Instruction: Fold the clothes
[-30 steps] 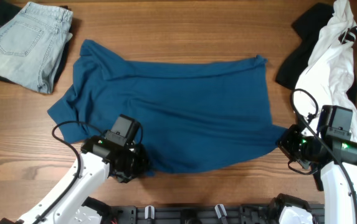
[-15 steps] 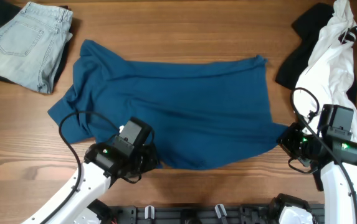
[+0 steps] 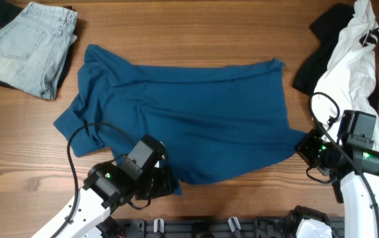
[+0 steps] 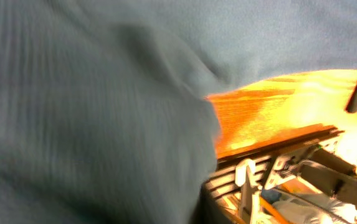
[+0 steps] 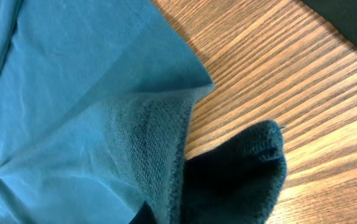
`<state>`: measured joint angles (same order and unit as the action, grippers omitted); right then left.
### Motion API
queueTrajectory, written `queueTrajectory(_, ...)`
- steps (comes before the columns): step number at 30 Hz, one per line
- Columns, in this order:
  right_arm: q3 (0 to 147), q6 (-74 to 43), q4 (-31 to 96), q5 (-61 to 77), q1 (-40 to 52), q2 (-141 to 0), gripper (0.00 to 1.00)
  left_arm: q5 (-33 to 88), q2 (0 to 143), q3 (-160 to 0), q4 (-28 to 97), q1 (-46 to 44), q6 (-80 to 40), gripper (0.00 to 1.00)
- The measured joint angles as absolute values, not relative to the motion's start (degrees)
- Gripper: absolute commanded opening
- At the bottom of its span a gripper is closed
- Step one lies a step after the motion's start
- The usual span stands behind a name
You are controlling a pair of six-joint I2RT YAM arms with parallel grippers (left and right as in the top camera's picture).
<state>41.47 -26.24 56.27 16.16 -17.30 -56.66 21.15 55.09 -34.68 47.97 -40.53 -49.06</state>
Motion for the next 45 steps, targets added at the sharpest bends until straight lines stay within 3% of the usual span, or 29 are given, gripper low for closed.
queueTrajectory(1,41.5,-26.2,56.3,16.2,-17.3,-56.7,0.04,21.4,55.0,-34.7,48.0,-40.6,-49.2,0.43)
queueTrajectory(2,41.5,-26.2,56.3,16.2,-17.3,-56.7,0.04,21.5,55.0,-34.7,48.0,-40.6,-49.3,0.45)
queueTrajectory(4,41.5,-26.2,56.3,16.1,-17.3,-56.7,0.04,21.8,55.0,-34.7,48.0,-40.7,-49.0,0.15)
queueTrajectory(5,41.5,-26.2,56.3,16.0,-17.3,-56.7,0.04,22.0,55.0,-34.7,48.2,-40.7,-49.3,0.04)
queueTrajectory(7,41.5,-26.2,56.2,16.0,-17.3,-56.7,0.04,22.2,55.0,-34.7,48.7,-40.7,-49.4,0.04)
queueTrajectory(8,41.5,-26.2,56.3,16.0,-17.3,-56.7,0.04,22.2,55.0,-34.7,48.9,-40.8,-49.1,0.16)
queueTrajectory(9,41.5,-26.2,56.3,16.0,-17.3,-56.7,0.05,22.4,55.0,-34.7,49.1,-40.8,-49.2,0.36)
queueTrajectory(11,41.5,-26.2,56.3,16.0,-17.3,-56.7,0.04,22.5,55.0,-34.7,49.3,-40.8,-48.9,0.42)
queueTrajectory(14,41.5,-26.2,56.5,16.0,-17.3,-56.7,0.04,23.1,55.1,-34.8,50.8,-40.8,-48.8,0.75)
queueTrajectory(15,41.5,-26.2,56.8,16.0,-17.3,-56.7,0.05,23.6,55.1,-34.8,52.0,-40.8,-48.6,0.83)
queueTrajectory(16,41.5,-26.2,56.9,16.0,-17.3,-56.7,0.04,23.9,55.1,-34.8,53.2,-40.8,-48.4,0.85)
queueTrajectory(17,41.5,-26.2,56.9,16.0,-17.3,-56.7,0.04,24.1,55.3,-34.8,54.8,-40.9,-48.2,0.85)
queueTrajectory(20,41.5,-26.2,56.8,16.0,-17.3,-56.8,0.04,24.7,57.1,-34.8,58.5,-42.5,-47.7,0.60)
queueTrajectory(23,41.5,-26.2,56.8,16.0,-17.3,-57.3,0.04,24.9,59.3,-34.8,58.3,-44.3,-47.4,0.70)
queueTrajectory(27,41.5,-26.2,56.6,16.0,-17.3,-58.0,0.04,25.2,63.2,-34.9,51.5,-46.2,-47.2,0.73)
queueTrajectory(32,41.5,-26.3,56.6,16.0,-17.3,-58.5,0.04,25.3,69.2,-34.9,46.0,-47.0,-47.2,0.68)
queueTrajectory(34,41.5,-26.3,56.5,16.0,-17.3,-58.5,0.05,25.5,72.7,-34.9,45.8,-47.2,-47.2,0.53)
queueTrajectory(35,41.5,-26.3,56.5,16.0,-17.3,-58.5,0.04,25.6,74.1,-34.9,45.8,-47.2,-47.3,0.51)
queueTrajectory(37,41.5,-26.3,56.5,16.0,-17.3,-58.5,0.04,26.2,76.2,-34.9,45.7,-47.2,-46.7,0.60)
queueTrajectory(38,41.5,-26.3,56.5,16.0,-17.3,-58.5,0.04,26.6,77.2,-34.9,45.6,-47.2,-46.5,0.54)
queueTrajectory(40,41.5,-26.2,56.5,16.0,-17.3,-58.5,0.04,27.3,78.5,-34.9,45.6,-47.2,-46.1,0.30)
queueTrajectory(41,41.5,-26.3,56.5,16.0,-17.3,-58.5,0.04,27.5,78.8,-34.9,45.7,-47.2,-46.3,0.32)
queueTrajectory(42,41.5,-26.2,56.5,16.0,-17.3,-58.5,0.04,27.7,79.0,-34.9,45.8,-47.2,-46.2,0.53)
queueTrajectory(43,41.5,-26.3,56.5,16.0,-17.3,-58.5,0.04,27.8,79.0,-34.9,45.8,-47.2,-45.9,0.63)
queueTrajectory(45,41.5,-26.2,56.5,16.0,-17.3,-58.5,0.04,28.1,79.0,-35.0,45.8,-47.3,-45.7,0.69)
